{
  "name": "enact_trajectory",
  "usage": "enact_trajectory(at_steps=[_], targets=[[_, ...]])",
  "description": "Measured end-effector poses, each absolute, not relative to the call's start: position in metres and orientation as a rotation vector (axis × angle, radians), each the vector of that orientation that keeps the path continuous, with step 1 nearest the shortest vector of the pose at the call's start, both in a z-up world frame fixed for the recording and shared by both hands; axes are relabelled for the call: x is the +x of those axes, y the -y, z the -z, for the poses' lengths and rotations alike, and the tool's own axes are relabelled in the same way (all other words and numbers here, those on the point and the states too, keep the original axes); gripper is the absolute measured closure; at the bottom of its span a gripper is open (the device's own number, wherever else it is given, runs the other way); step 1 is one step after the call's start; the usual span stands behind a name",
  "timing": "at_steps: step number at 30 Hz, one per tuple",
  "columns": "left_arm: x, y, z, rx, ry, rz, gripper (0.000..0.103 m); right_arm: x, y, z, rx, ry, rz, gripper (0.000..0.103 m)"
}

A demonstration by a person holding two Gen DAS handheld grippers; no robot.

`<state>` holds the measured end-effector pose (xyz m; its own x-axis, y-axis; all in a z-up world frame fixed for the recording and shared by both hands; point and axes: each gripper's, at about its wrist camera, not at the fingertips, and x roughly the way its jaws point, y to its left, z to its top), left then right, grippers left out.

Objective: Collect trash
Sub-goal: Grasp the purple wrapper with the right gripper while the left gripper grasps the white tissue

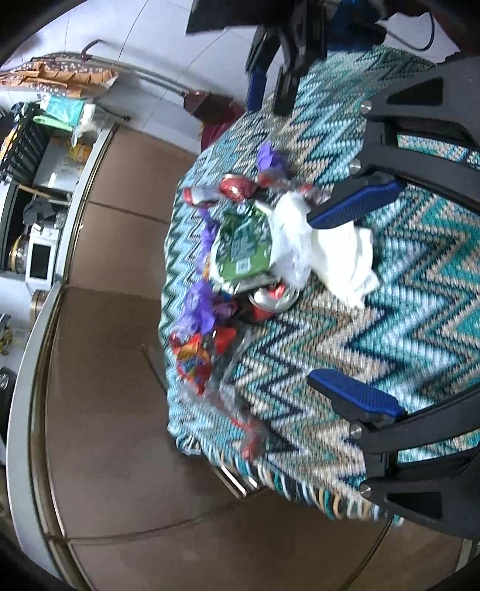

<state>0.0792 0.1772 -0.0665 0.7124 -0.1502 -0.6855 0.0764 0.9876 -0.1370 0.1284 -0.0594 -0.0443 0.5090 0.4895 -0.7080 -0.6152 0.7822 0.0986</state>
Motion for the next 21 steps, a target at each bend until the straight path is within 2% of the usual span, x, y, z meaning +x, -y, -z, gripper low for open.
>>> enact_trajectory(at_steps=[9,14,18,20,21], targets=[[0.108,-0.144,0.082,-0.084,-0.818,0.239,0.027,0.162,0.034,0.063,-0.305,-0.813,-0.804,0.038],[0.107,-0.137,0.096,-0.058,-0.866,0.255,0.027,0.173,0.025,0.082,-0.347,-0.847,-0.85,0.039],[0.106,-0.133,0.104,-0.044,-0.892,0.261,0.027,0.18,0.023,0.096,-0.364,-0.869,-0.837,0.046],[0.107,-0.133,0.107,-0.041,-0.901,0.251,0.028,0.182,0.026,0.098,-0.35,-0.869,-0.831,0.052],[0.109,-0.134,0.108,-0.046,-0.908,0.243,0.033,0.184,0.03,0.097,-0.338,-0.869,-0.829,0.057]])
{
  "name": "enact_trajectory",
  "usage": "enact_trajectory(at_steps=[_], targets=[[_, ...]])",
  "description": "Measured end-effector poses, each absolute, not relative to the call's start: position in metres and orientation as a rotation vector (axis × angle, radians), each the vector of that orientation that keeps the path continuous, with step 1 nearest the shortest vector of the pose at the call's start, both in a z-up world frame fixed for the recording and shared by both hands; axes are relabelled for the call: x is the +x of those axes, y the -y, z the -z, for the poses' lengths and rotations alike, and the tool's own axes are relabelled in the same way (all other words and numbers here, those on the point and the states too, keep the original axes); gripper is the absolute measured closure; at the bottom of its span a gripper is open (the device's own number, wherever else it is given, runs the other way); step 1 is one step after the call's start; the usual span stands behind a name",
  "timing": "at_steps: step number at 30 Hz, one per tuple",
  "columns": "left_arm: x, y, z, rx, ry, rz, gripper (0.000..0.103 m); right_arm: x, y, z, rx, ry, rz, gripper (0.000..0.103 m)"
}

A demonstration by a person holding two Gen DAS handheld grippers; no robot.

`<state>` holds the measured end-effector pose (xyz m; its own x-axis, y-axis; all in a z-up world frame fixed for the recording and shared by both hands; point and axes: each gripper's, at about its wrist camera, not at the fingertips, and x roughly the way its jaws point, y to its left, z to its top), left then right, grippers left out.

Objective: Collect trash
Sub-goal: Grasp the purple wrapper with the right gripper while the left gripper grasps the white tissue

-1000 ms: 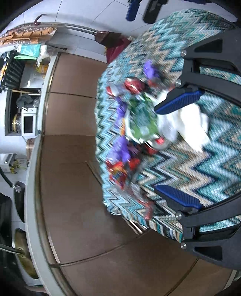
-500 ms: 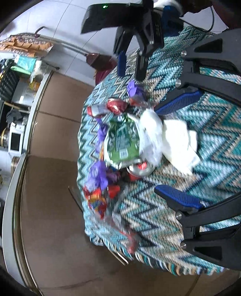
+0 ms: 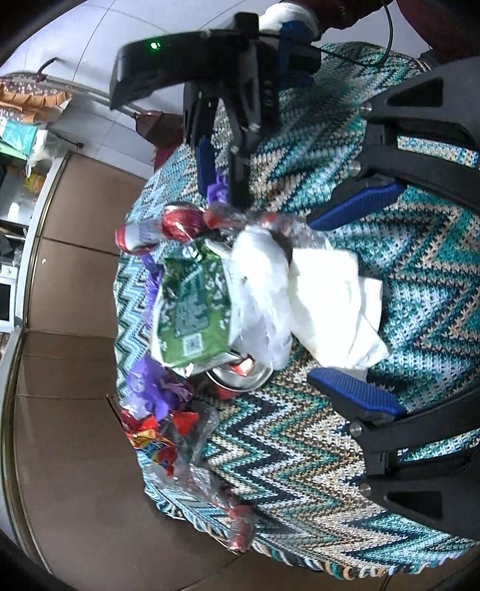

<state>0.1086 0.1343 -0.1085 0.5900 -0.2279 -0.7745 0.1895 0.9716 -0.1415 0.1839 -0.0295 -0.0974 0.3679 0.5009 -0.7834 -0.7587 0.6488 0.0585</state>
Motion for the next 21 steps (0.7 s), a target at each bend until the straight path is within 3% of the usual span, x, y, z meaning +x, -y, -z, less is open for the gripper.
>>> enact_trajectory(at_steps=[1,4,11,16,21], targets=[[0.111,-0.136,0.111,-0.055,-0.916,0.237,0.042,0.186,0.03,0.097,-0.332,-0.87,-0.823,0.063],[0.115,-0.143,0.118,-0.092,-0.942,0.226,0.056,0.187,0.036,0.096,-0.313,-0.876,-0.819,0.064],[0.113,-0.135,0.121,-0.026,-0.94,0.195,0.06,0.18,0.034,0.092,-0.34,-0.873,-0.805,0.064],[0.111,-0.138,0.119,-0.028,-0.928,0.142,0.094,0.177,0.032,0.091,-0.353,-0.862,-0.79,0.068],[0.099,-0.15,0.107,-0.05,-0.905,0.114,0.095,0.165,0.05,0.077,-0.288,-0.849,-0.791,0.069]])
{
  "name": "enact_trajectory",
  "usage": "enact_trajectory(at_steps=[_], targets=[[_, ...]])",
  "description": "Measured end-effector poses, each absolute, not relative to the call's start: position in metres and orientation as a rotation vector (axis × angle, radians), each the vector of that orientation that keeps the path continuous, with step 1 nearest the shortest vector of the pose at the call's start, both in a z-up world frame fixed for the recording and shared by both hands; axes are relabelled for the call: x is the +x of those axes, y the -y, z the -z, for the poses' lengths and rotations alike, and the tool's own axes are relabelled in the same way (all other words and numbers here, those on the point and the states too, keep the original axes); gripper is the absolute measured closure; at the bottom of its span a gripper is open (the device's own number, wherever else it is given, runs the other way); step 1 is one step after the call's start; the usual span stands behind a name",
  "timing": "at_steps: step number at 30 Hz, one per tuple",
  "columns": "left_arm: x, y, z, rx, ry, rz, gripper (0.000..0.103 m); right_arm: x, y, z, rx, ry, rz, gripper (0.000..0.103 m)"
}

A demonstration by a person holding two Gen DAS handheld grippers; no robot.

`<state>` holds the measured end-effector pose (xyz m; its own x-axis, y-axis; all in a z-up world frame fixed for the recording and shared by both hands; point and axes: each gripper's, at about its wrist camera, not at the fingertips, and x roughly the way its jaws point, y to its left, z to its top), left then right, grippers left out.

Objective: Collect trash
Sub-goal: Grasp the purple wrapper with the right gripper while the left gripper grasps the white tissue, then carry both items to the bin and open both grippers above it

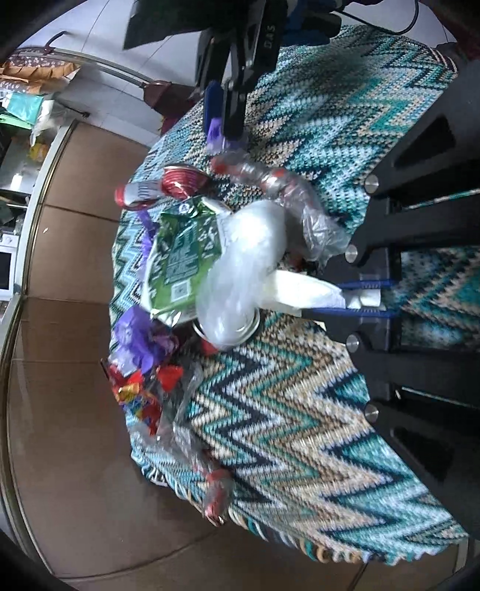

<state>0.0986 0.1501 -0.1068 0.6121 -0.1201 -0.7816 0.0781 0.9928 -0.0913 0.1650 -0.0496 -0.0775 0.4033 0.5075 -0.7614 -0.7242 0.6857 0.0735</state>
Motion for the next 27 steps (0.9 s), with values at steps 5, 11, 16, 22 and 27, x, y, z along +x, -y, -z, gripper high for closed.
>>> enact_trajectory(at_steps=[5,11,16,22,27], targets=[[0.077,-0.154,0.086,-0.078,-0.88,0.125,0.095,0.149,0.077,0.06,-0.176,-0.822,-0.808,0.069],[0.055,-0.132,0.048,-0.053,-0.816,0.167,0.095,0.123,0.109,0.037,-0.07,-0.758,-0.815,0.069],[0.066,-0.085,0.022,-0.011,-0.777,0.268,0.095,0.111,0.149,0.02,0.0,-0.691,-0.779,0.069],[0.113,0.029,0.005,0.085,-0.778,0.475,0.095,0.113,0.231,0.007,0.086,-0.613,-0.636,0.069],[0.16,0.144,0.013,0.174,-0.808,0.629,0.095,0.125,0.34,0.019,0.186,-0.593,-0.387,0.069]])
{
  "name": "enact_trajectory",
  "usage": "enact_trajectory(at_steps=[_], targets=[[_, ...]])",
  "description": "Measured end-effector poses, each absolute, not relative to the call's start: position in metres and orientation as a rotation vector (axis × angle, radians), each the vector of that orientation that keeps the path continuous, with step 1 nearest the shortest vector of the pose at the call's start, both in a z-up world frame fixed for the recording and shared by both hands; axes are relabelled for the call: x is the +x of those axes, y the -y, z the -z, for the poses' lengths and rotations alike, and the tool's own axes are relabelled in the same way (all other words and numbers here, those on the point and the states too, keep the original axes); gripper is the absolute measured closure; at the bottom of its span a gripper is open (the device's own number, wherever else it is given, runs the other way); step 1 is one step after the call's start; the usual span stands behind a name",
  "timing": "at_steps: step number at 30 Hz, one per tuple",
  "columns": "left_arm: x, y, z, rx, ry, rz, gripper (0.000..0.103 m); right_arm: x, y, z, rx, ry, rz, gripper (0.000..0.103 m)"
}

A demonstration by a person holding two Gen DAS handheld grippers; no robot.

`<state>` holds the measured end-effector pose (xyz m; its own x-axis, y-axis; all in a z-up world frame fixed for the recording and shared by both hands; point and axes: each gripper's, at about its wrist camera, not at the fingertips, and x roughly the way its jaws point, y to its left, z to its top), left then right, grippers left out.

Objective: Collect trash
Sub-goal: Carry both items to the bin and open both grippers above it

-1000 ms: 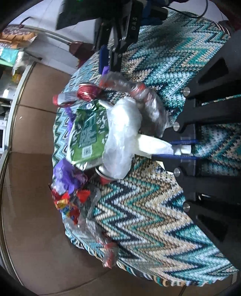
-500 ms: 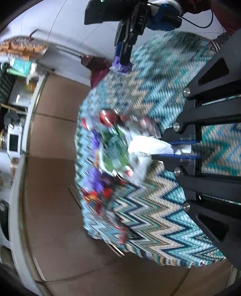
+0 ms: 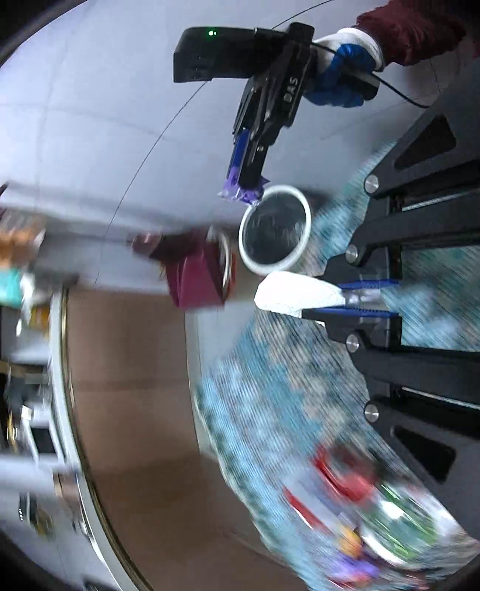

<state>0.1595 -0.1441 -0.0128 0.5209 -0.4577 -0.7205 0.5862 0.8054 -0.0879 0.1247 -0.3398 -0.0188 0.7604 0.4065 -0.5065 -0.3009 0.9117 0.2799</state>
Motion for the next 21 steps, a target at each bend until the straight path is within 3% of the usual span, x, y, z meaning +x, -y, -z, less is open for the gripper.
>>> enact_trajectory(at_steps=[12,16,21], targets=[[0.273,0.357,0.079,0.194,-0.958,0.782,0.092,0.189,0.484,0.095,0.326,-0.68,-0.058,0.067],[0.311,0.387,0.106,0.162,-1.029,0.8,0.071,0.208,0.502,0.12,0.302,-0.721,-0.007,0.066],[0.335,0.405,0.127,0.125,-1.071,0.797,0.067,0.226,0.512,0.151,0.28,-0.78,0.038,0.051]])
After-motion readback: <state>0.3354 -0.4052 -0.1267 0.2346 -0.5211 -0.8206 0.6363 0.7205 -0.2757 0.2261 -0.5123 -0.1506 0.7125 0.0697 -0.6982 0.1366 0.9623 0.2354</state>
